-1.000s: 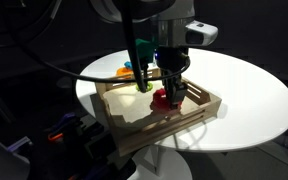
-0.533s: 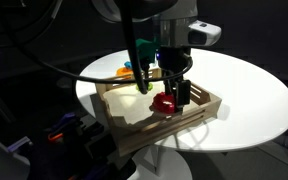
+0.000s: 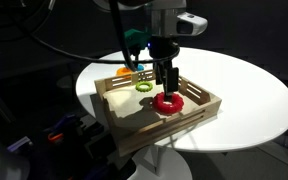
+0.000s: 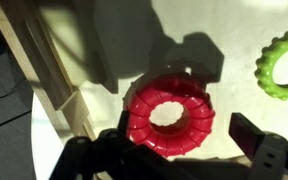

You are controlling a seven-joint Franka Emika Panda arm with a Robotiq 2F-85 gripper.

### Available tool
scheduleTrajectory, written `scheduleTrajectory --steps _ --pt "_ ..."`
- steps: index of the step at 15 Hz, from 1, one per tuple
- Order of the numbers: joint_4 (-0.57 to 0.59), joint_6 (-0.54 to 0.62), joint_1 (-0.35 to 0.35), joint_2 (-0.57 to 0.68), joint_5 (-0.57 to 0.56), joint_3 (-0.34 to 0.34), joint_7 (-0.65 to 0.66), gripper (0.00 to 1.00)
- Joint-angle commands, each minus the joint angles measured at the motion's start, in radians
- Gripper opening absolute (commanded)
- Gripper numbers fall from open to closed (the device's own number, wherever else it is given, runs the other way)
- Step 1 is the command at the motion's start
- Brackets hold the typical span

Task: Move the red ring to the right in the wooden tray, remove the light green ring from the wooden tray and put it on the table

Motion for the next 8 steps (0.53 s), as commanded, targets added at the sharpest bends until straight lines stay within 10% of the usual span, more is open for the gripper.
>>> scheduleTrajectory --steps 1,8 --pt "0.005 -0.079 0.018 -0.044 0.039 0.028 -0.014 1.00" --pt "0.005 -0.094 0.044 -0.020 0.022 0.078 0.031 1.00"
